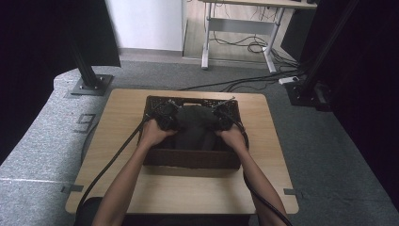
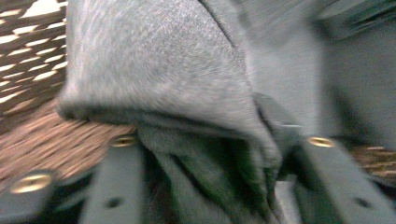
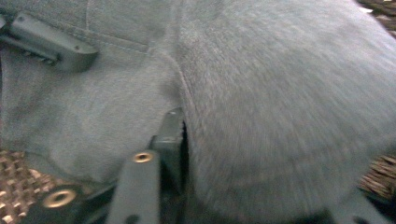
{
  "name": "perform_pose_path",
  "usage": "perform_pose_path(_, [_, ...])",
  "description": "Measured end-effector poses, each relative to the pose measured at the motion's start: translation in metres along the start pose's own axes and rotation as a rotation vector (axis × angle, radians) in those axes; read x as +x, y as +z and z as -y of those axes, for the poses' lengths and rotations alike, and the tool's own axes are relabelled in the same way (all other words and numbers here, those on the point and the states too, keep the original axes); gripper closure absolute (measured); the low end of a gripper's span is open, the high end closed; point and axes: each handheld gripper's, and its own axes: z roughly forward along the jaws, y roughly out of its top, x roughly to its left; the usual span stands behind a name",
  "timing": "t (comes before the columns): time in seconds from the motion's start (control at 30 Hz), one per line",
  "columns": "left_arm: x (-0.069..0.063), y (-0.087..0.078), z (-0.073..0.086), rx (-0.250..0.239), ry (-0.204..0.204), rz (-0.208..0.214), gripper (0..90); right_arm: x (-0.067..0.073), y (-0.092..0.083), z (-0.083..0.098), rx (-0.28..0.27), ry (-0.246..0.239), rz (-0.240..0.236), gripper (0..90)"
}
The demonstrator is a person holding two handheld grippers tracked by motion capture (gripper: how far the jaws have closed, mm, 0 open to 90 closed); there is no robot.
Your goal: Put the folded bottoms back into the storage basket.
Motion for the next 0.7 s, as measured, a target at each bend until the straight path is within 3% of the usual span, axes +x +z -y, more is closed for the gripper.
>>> perform_pose_path(0.1, [0.006,-0.018,0.001,0.025,-0.003,-0.113,33.6,-0.002,-0.004,-0.004,-0.008,0.024,0.066,37.2])
perform_pose_path(0.23, [0.014,-0.042,0.004,-0.007,-0.015,-0.149,29.7,-0.008,-0.02,-0.004,-0.063,0.015,0.156,30.9])
perform_pose_path(0.37, [0.017,-0.051,0.007,-0.028,-0.007,-0.174,27.1,-0.011,-0.041,-0.004,-0.132,-0.005,0.186,30.6])
perform_pose_path(0.43, [0.017,-0.054,0.01,-0.057,-0.008,-0.166,25.3,-0.012,-0.049,-0.004,-0.151,-0.012,0.183,30.8])
perform_pose_path(0.6, [0.015,-0.057,0.015,-0.084,0.011,-0.166,17.9,-0.016,-0.057,0.003,-0.182,-0.036,0.158,26.1])
perform_pose_path(0.7, [0.014,-0.061,0.019,-0.107,0.013,-0.162,14.7,-0.018,-0.059,0.008,-0.192,-0.045,0.156,17.7])
